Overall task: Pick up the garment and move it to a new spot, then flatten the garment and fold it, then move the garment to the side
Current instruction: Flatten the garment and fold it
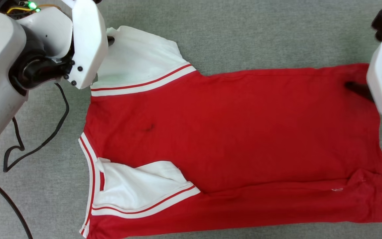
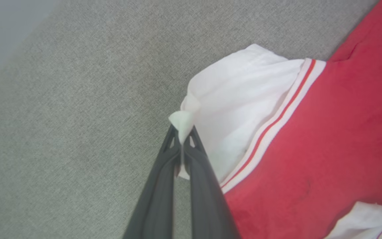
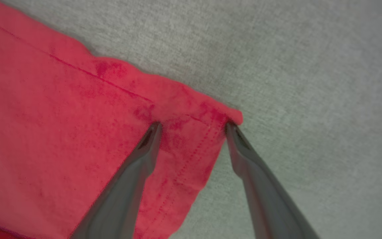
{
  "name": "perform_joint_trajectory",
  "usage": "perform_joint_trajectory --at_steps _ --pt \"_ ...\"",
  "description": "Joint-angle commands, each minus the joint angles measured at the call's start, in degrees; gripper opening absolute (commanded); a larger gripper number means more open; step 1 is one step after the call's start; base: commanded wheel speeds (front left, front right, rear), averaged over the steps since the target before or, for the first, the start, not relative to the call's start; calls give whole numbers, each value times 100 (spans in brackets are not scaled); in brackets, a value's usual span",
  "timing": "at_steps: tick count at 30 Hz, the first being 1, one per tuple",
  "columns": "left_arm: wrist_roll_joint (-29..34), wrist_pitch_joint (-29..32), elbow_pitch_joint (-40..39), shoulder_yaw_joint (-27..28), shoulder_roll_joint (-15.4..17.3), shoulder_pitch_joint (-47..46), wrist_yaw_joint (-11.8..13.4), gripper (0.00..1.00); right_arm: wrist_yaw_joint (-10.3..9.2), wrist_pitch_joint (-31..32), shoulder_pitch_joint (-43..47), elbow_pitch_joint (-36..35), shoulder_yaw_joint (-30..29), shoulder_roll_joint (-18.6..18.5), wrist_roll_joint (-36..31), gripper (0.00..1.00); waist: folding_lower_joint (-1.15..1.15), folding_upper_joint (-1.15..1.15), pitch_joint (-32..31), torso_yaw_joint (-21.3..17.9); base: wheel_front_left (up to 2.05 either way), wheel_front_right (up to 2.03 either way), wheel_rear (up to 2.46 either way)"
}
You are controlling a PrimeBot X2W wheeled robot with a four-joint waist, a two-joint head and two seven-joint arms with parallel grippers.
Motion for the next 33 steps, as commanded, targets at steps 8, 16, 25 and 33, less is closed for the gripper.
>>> perform_joint_trajectory --at_steps 8,16,25,33 --pt "-118 -205 -49 -170 51 -149 -10 0 -3 -315 331 619 621 200 98 90 0 0 106 102 0 0 0" --pt "-296 -650 -148 -316 202 80 -10 0 -4 -1250 -212 663 735 34 232 0 0 0 -407 49 0 0 0" --pt "-417 -1174 -667 -568 668 789 -8 0 -4 -2330 279 500 1137 -333 629 0 0 0 -1242 86 0 0 0" --pt "-540 -1602 -1445 -786 1248 1808 244 0 -4 -3061 1029 298 1425 -700 864 0 0 0 -1849 68 0 0 0"
